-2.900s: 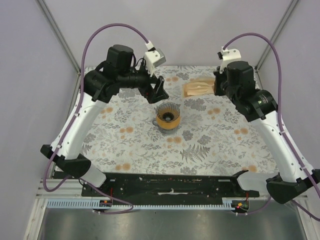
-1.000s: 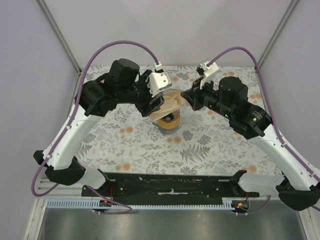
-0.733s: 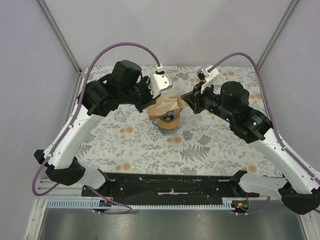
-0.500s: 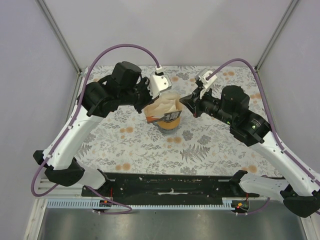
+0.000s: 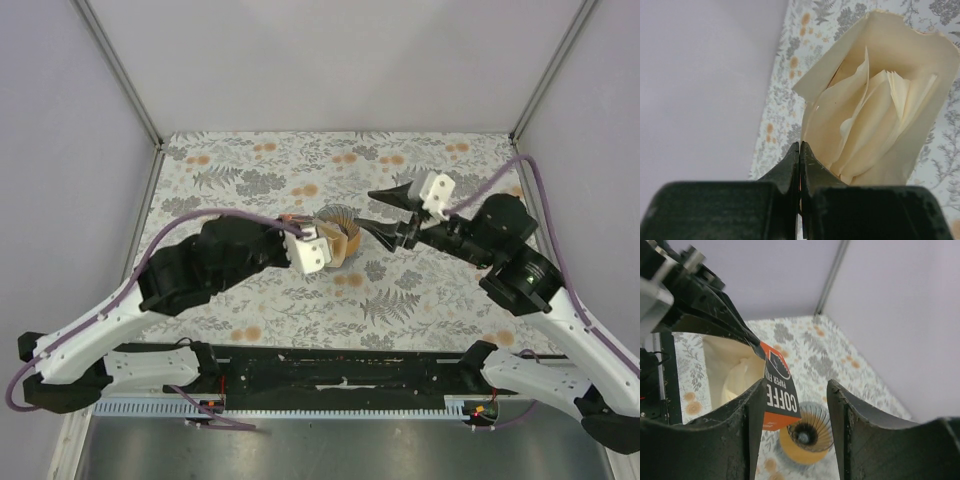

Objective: Place the coffee filter in the dripper
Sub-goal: Pick up the coffee filter holder from the center of the board, then place the coffee filter holder at the center of the board.

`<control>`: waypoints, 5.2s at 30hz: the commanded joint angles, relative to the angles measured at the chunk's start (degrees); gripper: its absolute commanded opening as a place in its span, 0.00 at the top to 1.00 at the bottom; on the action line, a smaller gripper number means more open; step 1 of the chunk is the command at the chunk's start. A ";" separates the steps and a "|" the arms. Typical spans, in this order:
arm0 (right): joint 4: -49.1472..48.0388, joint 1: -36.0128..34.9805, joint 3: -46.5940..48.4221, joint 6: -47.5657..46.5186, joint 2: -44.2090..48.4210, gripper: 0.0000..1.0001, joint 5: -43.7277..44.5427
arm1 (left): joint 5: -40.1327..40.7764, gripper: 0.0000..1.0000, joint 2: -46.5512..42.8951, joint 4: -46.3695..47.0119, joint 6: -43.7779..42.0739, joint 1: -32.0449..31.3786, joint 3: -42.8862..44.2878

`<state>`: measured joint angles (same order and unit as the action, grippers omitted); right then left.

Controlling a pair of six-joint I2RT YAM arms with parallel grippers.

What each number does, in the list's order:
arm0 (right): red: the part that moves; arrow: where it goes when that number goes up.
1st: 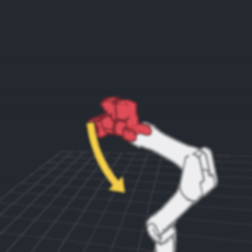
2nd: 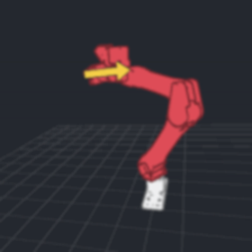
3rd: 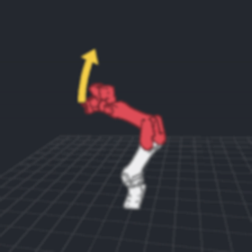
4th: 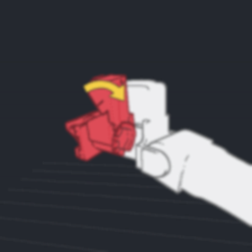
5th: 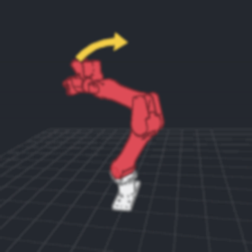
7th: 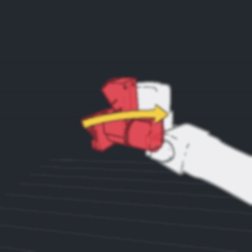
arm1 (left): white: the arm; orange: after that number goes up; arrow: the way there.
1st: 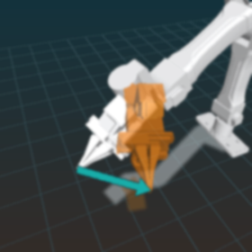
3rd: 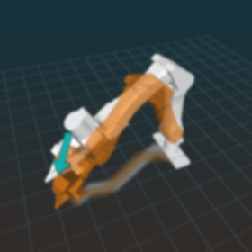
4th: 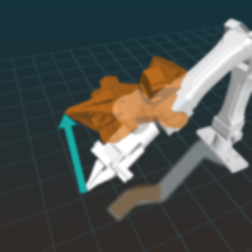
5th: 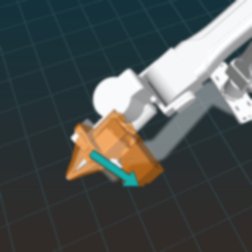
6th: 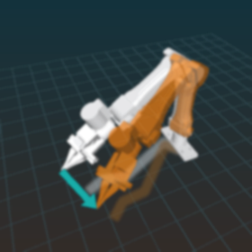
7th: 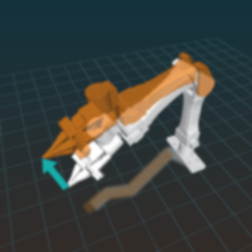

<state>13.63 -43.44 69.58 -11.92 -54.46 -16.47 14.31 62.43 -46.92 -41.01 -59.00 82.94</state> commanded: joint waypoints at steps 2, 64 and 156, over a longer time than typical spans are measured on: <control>-9.06 -1.56 -3.49 -9.61 4.19 0.46 -14.19 | 11.53 0.98 -10.05 25.01 -16.02 -6.03 -13.58; 14.42 -17.38 9.61 -32.02 -15.68 0.63 25.95 | 12.15 0.98 -11.90 31.71 -14.36 -7.27 -16.05; 13.61 -11.40 20.24 -10.84 -23.94 0.73 14.01 | 13.82 0.98 -11.37 29.60 -11.54 -7.35 -13.68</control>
<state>28.05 -55.00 88.44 -22.28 -77.67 -3.99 29.71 51.96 -20.01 -52.84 -66.08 68.16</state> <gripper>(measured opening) 0.300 0.026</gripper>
